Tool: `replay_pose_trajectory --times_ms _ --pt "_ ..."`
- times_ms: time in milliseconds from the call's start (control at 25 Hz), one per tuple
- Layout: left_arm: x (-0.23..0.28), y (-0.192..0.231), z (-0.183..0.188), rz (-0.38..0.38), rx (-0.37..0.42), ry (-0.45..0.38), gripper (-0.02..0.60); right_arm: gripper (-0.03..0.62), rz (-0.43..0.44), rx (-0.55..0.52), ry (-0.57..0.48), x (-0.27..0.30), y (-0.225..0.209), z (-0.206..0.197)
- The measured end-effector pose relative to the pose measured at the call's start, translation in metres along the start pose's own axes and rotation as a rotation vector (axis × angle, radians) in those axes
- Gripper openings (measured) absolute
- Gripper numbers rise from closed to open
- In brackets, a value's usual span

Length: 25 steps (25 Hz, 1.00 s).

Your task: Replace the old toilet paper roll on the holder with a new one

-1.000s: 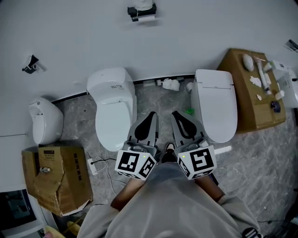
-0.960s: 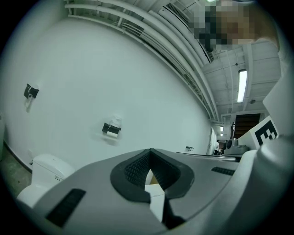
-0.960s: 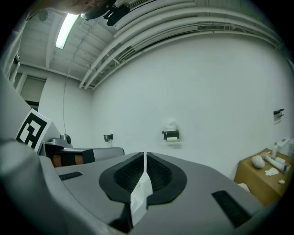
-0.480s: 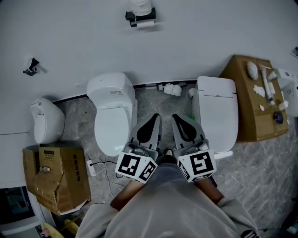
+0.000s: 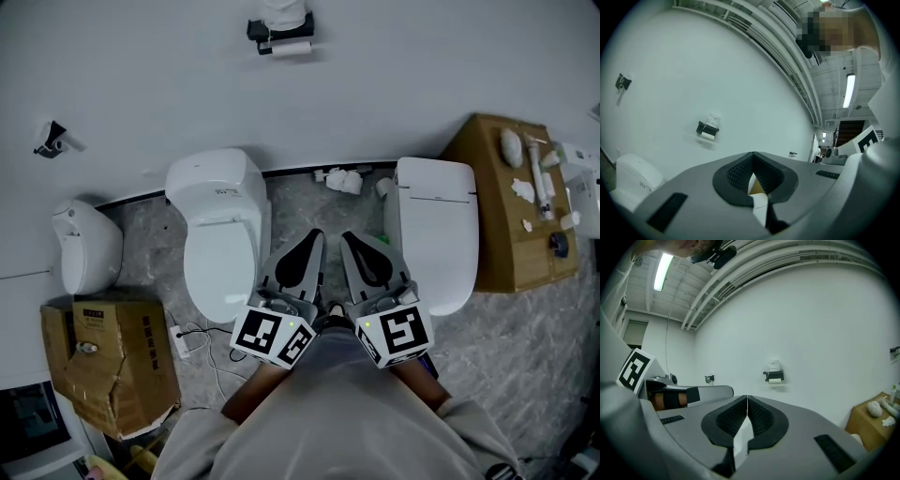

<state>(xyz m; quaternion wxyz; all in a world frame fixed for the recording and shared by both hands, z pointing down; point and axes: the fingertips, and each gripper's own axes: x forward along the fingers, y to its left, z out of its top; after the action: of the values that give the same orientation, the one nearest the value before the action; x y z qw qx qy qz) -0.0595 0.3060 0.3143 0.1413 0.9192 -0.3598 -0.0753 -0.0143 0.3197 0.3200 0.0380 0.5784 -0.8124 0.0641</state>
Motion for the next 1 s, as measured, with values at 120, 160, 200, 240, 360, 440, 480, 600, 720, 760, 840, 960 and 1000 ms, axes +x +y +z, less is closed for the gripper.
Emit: replay_pose_trajectory --times_ms 120,160,200,240,360,440,480,600,720,760,840,960,1000 --pt "0.014 0.015 0.002 -0.004 -0.013 0.005 0.003 0.017 0.001 -0.004 0.013 0.02 -0.005 0.001" --pt "0.019 0.02 0.003 -0.006 -0.016 0.007 0.003 0.017 0.002 -0.004 0.014 0.027 -0.007 0.001" --pt "0.024 0.027 0.004 -0.008 -0.019 0.008 0.003 0.017 0.002 -0.005 0.017 0.035 -0.009 0.002" --pt "0.03 0.033 0.005 -0.01 -0.023 0.01 0.003 0.017 0.003 -0.005 0.021 0.043 -0.01 0.002" --pt "0.046 0.054 0.008 -0.017 -0.039 0.013 0.003 0.017 0.003 -0.005 0.036 0.069 -0.014 0.003" --pt "0.058 0.067 0.012 -0.023 -0.047 0.014 0.003 0.017 0.0 -0.007 0.042 0.087 -0.017 0.005" --pt "0.064 0.074 0.015 -0.027 -0.05 0.013 0.003 0.017 -0.003 -0.007 0.044 0.096 -0.019 0.007" --pt "0.081 0.095 0.023 -0.038 -0.057 0.01 0.003 0.017 -0.016 -0.011 0.047 0.122 -0.025 0.013" --pt "0.097 0.117 0.035 -0.051 -0.063 0.004 0.004 0.017 -0.035 -0.017 0.043 0.149 -0.03 0.022" --pt "0.102 0.125 0.039 -0.056 -0.064 0.001 0.003 0.017 -0.038 -0.022 0.041 0.159 -0.031 0.027" --pt "0.111 0.139 0.049 -0.065 -0.061 -0.008 0.003 0.017 -0.045 -0.032 0.032 0.177 -0.033 0.036" --pt "0.124 0.159 0.064 -0.081 -0.053 -0.021 0.003 0.017 -0.053 -0.048 0.016 0.203 -0.033 0.051" --pt "0.128 0.164 0.069 -0.09 -0.05 -0.023 0.003 0.017 -0.055 -0.055 0.011 0.211 -0.032 0.055"
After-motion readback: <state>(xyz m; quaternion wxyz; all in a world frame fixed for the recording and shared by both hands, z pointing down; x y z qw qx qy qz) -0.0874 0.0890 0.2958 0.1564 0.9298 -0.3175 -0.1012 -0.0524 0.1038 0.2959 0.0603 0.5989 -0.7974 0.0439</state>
